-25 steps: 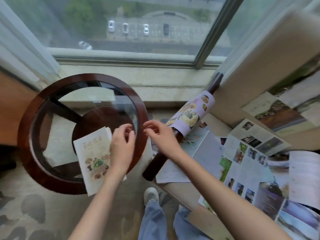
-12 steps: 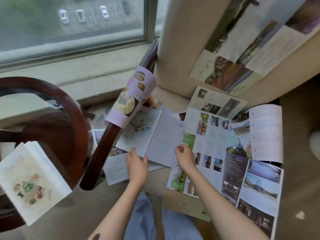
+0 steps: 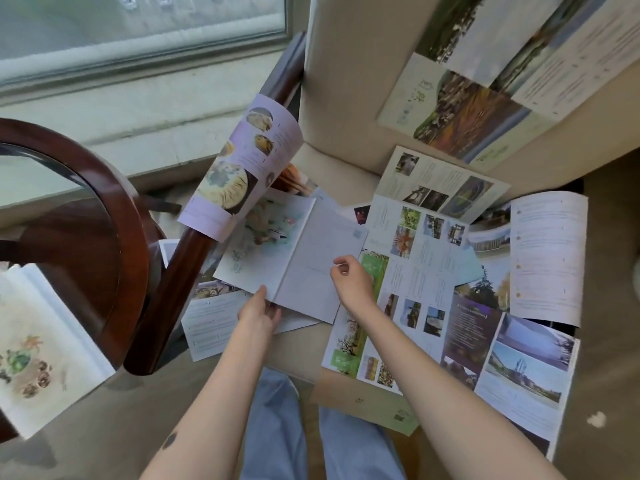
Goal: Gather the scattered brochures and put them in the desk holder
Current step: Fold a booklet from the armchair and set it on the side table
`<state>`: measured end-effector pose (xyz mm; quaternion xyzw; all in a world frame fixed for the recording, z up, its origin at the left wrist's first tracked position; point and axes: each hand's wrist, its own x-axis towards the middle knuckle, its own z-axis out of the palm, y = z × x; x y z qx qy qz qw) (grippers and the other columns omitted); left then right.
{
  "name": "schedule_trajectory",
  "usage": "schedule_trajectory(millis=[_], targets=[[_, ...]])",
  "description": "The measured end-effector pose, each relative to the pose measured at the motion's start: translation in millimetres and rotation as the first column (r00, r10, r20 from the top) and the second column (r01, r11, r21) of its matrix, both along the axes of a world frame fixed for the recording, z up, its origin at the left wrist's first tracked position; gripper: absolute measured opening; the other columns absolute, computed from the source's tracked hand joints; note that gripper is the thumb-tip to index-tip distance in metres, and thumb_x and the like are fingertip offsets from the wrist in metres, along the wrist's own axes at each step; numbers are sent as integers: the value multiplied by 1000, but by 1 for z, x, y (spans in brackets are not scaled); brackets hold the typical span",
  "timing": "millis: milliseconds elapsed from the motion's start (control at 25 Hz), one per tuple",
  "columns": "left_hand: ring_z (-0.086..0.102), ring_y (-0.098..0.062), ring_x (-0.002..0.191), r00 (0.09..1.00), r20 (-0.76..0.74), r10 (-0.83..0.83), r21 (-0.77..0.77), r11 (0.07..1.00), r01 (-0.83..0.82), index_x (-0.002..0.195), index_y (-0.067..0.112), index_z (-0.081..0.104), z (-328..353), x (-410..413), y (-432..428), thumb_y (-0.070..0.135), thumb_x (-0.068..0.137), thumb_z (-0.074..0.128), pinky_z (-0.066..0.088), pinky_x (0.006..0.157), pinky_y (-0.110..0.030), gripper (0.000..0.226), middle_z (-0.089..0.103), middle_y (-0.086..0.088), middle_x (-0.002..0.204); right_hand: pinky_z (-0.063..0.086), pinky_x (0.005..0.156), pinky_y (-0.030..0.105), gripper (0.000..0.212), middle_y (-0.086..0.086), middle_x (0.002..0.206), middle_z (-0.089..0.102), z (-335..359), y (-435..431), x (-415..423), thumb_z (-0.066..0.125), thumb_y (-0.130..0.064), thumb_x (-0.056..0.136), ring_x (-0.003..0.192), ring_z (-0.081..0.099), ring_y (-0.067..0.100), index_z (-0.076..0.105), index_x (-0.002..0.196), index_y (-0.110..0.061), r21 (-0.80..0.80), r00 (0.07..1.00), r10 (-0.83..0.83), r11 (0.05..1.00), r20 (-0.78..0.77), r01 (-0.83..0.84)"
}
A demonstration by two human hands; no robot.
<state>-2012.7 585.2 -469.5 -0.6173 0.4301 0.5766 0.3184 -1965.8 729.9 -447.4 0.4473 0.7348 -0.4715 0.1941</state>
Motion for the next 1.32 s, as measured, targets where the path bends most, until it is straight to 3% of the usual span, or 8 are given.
schedule_trajectory(millis=[160, 360, 480, 720, 880, 1000, 1120, 1320], targets=[[45, -20, 129, 999, -15, 33, 147, 989, -30, 78, 9, 47, 4, 6, -2, 4, 95, 46, 34, 107, -37, 18, 59, -8, 109, 38, 70, 23, 29, 9, 116, 58, 9, 21, -21, 46, -14, 93, 90, 49, 13, 53, 121, -9, 59, 998, 17, 998, -60, -13], [56, -20, 89, 996, -64, -57, 239, 969, 71, 76, 7, 47, 20, 30, -3, -1, 94, 44, 37, 104, -38, 19, 55, -9, 80, 33, 107, 38, 51, 13, 143, 40, 16, 38, -77, 44, -31, 95, 131, 39, 28, 36, 139, -7, 194, 931, 361, 918, -49, -346], [54, -20, 76, 995, -46, -86, 280, 955, 96, 79, 6, 49, 21, 40, -11, -3, 93, 43, 36, 104, -41, 18, 55, -11, 81, 28, 112, 43, 62, 13, 152, 29, 9, 34, -108, 37, -43, 96, 139, 30, 29, 26, 144, -6, 127, 814, 576, 804, 73, -580], [56, -20, 77, 979, -64, -195, 230, 951, 205, 101, 6, 49, 28, 43, -32, -7, 91, 47, 41, 96, -38, 16, 59, -12, 92, 41, 84, 31, 43, 16, 129, 53, 0, 35, -110, 55, -25, 88, 114, 52, 30, 50, 126, -6, 116, 769, 624, 761, 138, -638], [60, -28, 92, 947, -225, -230, 91, 962, 256, 139, 21, 24, 44, 50, -37, -9, 80, 62, 51, 81, -35, 77, 57, -18, 112, 42, 72, 28, 38, 13, 115, 59, 34, 49, -93, 68, -27, 81, 100, 57, 26, 57, 116, -16, 82, 887, 452, 892, -98, -445], [59, -22, 99, 800, -346, -491, 29, 846, 532, 128, 23, 45, 69, 49, -35, 18, 74, 76, 52, 79, -27, 62, 52, -13, 119, 42, 77, 27, 27, 5, 109, 59, 71, 52, -79, 71, -27, 79, 93, 53, 13, 63, 105, -23, 133, 874, 409, 913, -264, -387], [46, -15, 107, 461, -361, -810, -220, 555, 802, 123, 30, 52, 96, 45, -33, 32, 64, 83, 45, 85, -28, 67, 41, 0, 120, 39, 72, 14, 21, -7, 88, 55, 110, 44, -74, 77, -26, 74, 78, 49, -1, 69, 92, -20, 230, 835, 380, 922, -398, -310], [54, -17, 101, 149, -460, -875, -581, 423, 695, 103, 23, 67, 147, 54, -31, 19, 85, 63, 47, 84, -34, 19, 62, 6, 101, 35, 65, 12, 21, -2, 74, 51, 187, 21, -81, 79, -31, 70, 70, 46, 7, 69, 78, -14, 400, 705, 485, 865, -518, -301]])
